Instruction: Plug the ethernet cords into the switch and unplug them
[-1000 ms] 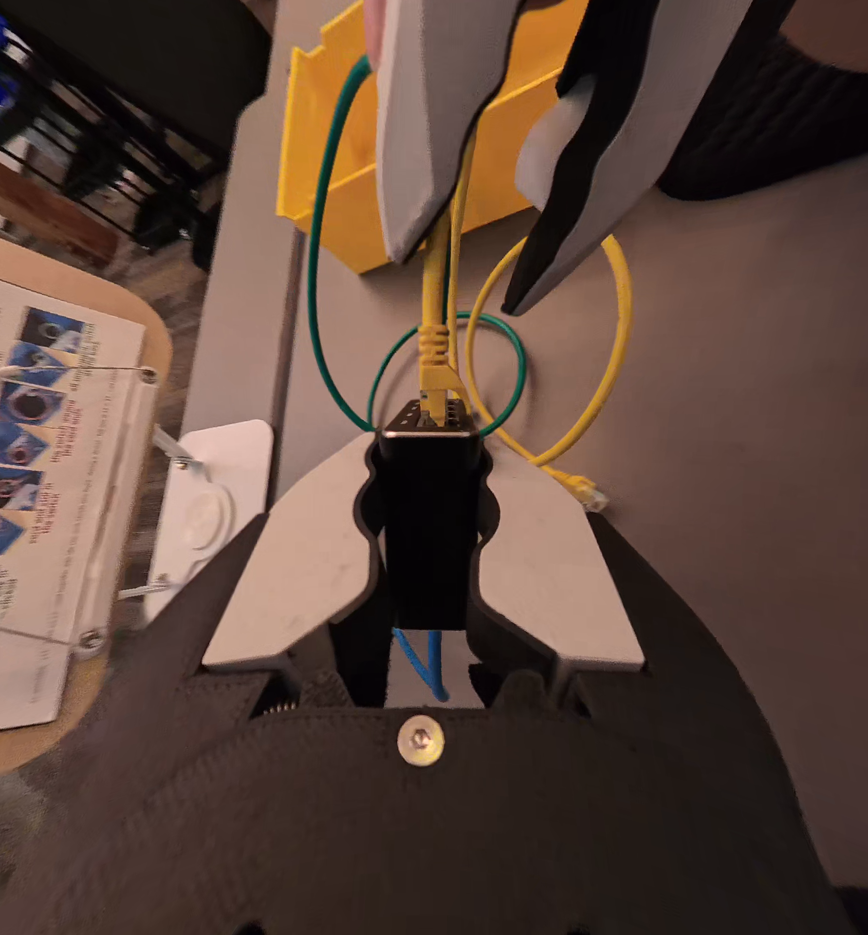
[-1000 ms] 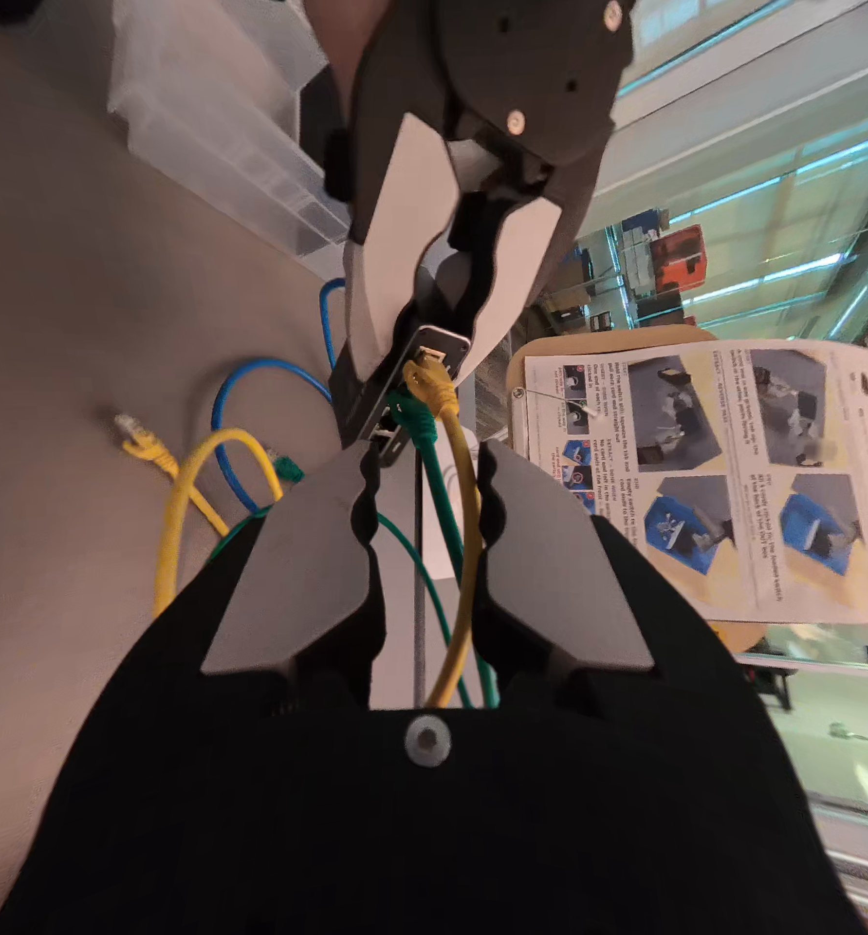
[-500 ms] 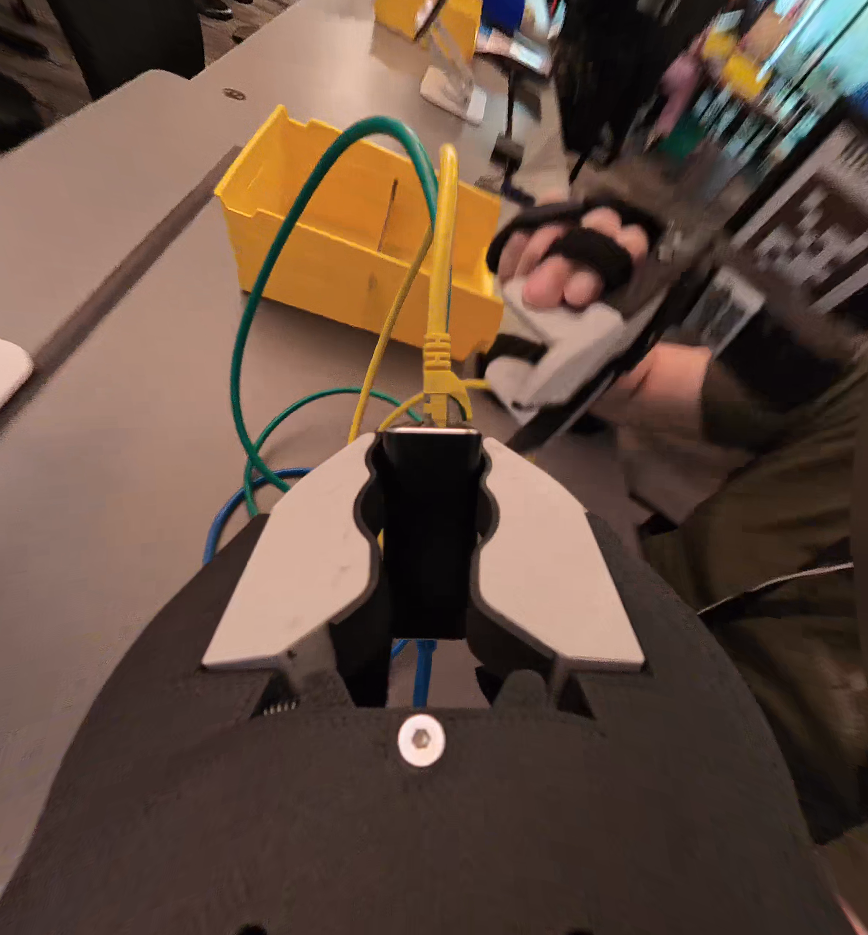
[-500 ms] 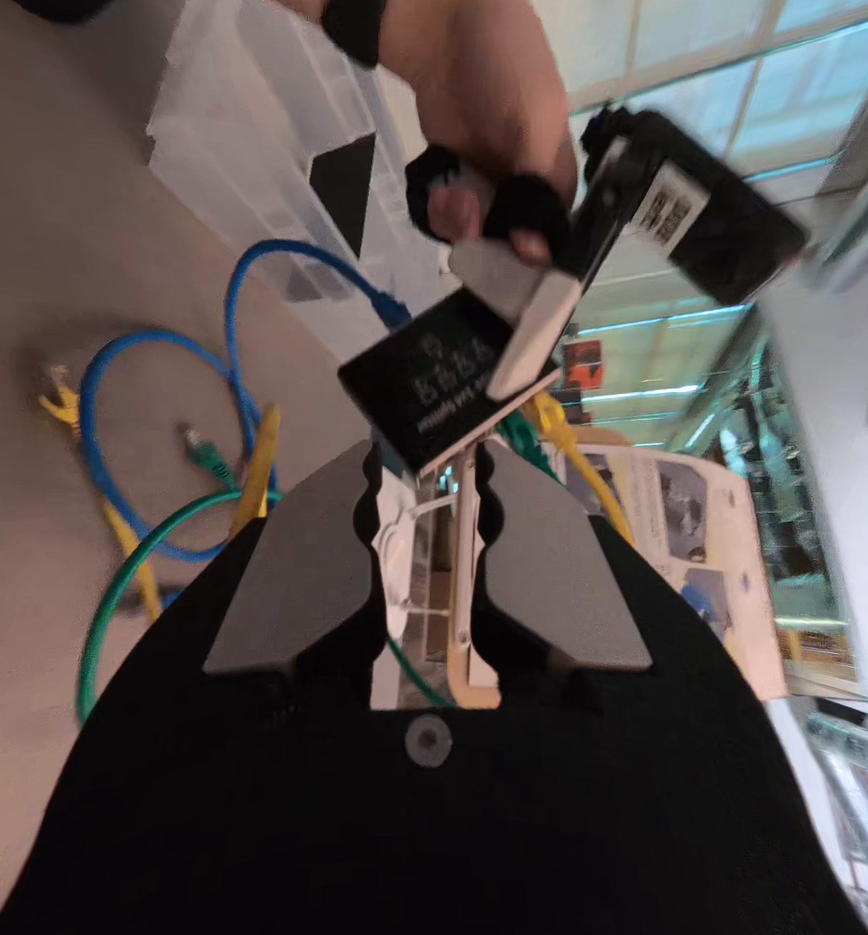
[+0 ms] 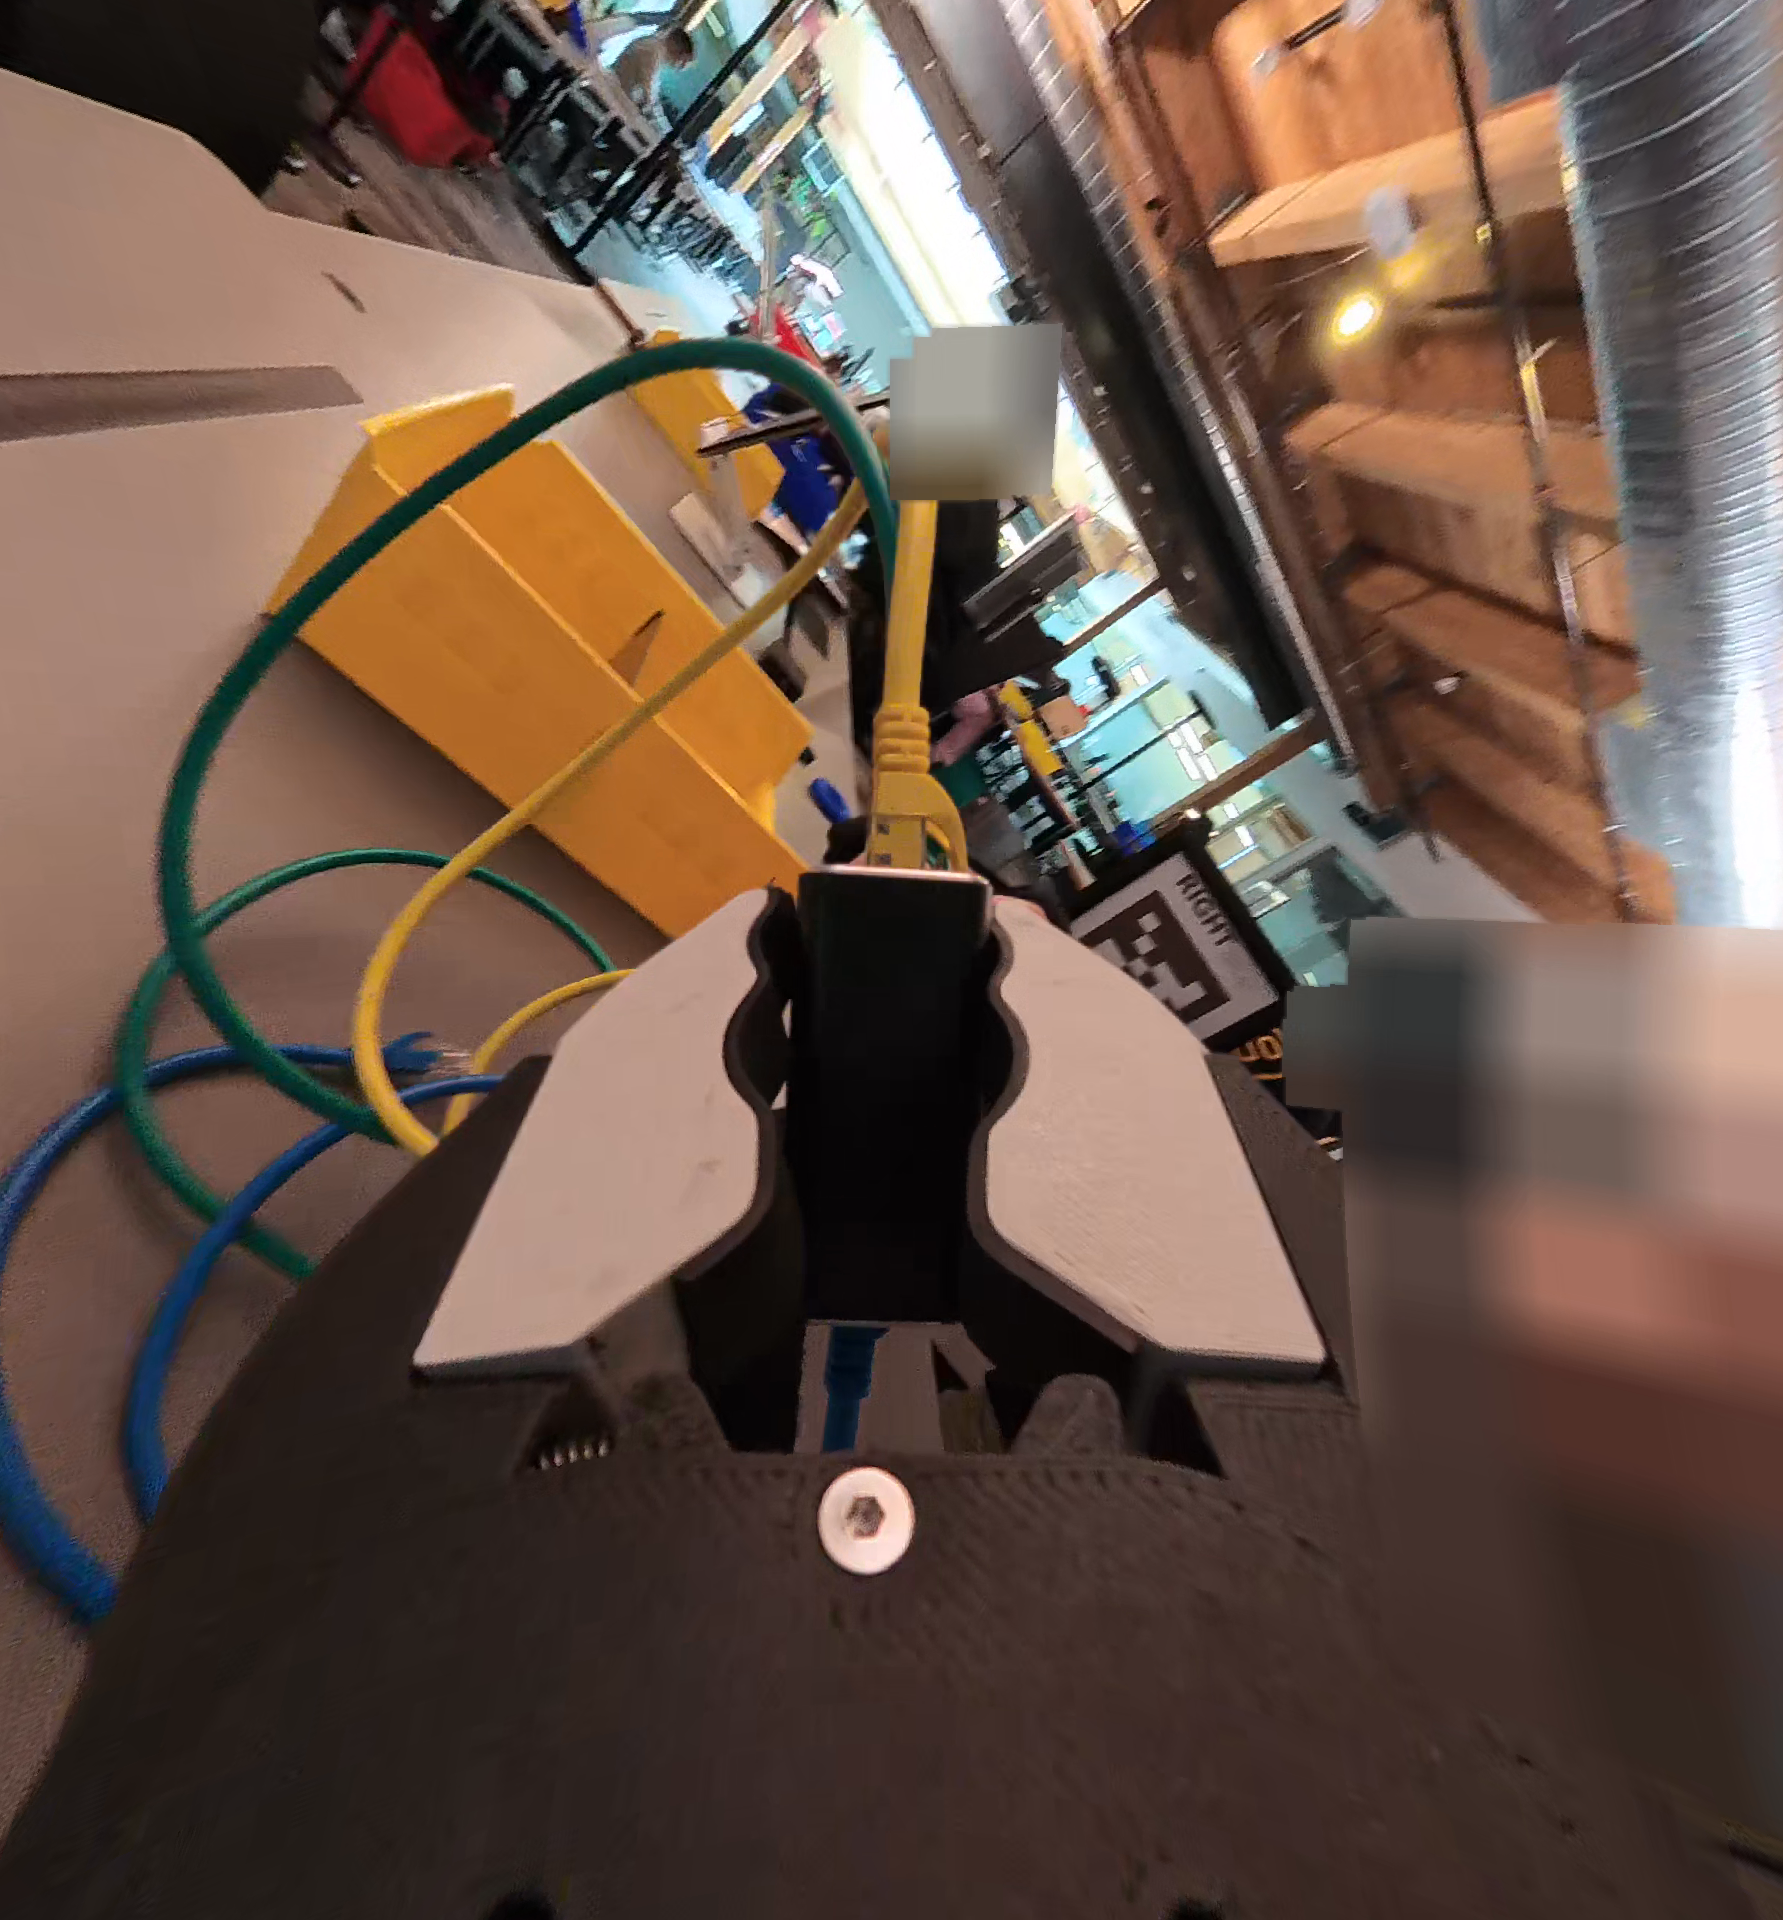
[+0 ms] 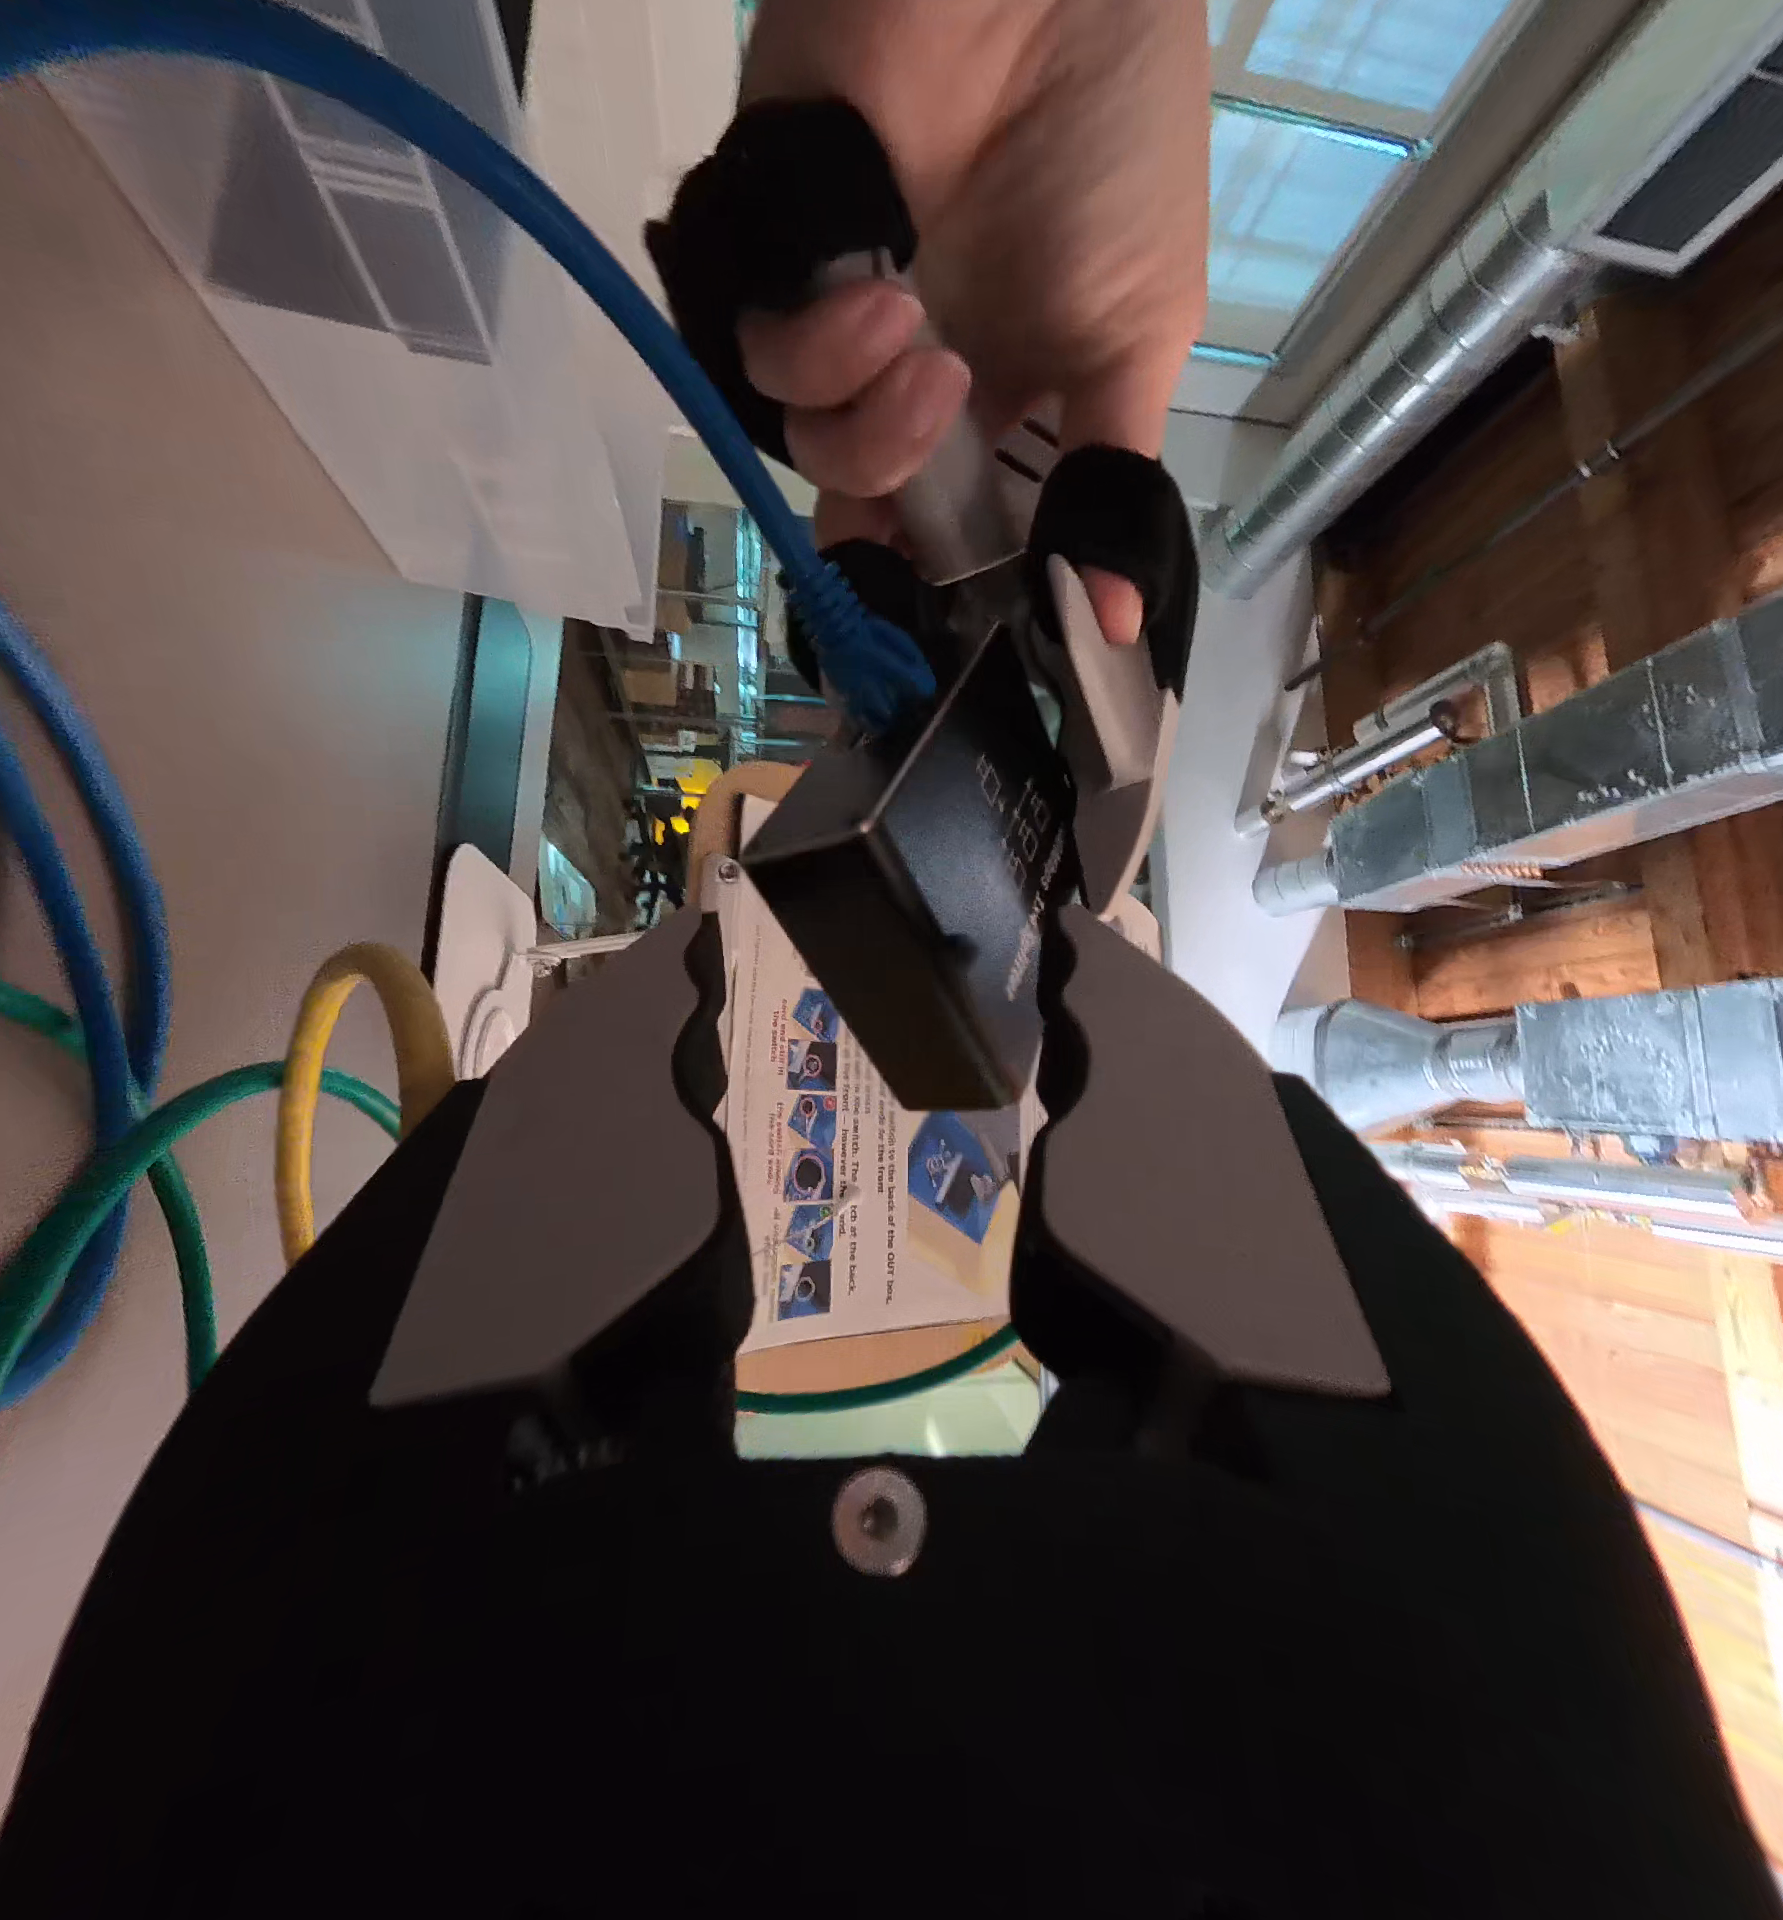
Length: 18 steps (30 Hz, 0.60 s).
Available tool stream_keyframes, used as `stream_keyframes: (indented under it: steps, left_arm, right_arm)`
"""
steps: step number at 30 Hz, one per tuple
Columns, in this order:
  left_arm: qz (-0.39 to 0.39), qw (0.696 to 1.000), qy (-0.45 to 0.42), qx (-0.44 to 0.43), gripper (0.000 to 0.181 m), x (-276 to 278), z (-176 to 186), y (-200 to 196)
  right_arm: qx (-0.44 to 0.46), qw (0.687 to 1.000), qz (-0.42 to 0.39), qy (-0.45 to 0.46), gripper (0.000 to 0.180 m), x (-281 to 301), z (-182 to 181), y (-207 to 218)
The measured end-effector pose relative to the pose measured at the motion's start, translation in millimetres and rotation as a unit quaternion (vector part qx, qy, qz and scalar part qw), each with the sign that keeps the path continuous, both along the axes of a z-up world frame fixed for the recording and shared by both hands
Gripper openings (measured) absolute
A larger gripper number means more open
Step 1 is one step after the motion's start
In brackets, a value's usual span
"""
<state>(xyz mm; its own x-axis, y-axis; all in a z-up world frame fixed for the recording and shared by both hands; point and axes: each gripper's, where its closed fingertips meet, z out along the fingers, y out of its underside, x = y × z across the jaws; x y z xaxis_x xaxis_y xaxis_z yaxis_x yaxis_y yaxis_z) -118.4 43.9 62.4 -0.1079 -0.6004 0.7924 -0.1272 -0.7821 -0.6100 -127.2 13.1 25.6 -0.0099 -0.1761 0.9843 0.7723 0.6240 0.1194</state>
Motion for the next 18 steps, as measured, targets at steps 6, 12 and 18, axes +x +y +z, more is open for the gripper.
stream_keyframes:
  steps: [6, 12, 18]
  left_arm:
    - [-0.030, 0.994, -0.082, -0.064, 0.035, 28, 13, -15]
    - [0.003, 0.991, -0.094, 0.098, 0.060, 23, 36, -16]
    - [0.092, 0.907, -0.121, 0.393, 0.074, -13, 72, -29]
  right_arm:
    - [0.076, 0.995, -0.022, 0.053, 0.047, 10, 17, 0]
    - [0.013, 0.992, 0.024, 0.123, 0.033, 36, 50, -12]
    - [-0.203, 0.938, 0.161, 0.228, 0.034, 56, 87, -36]
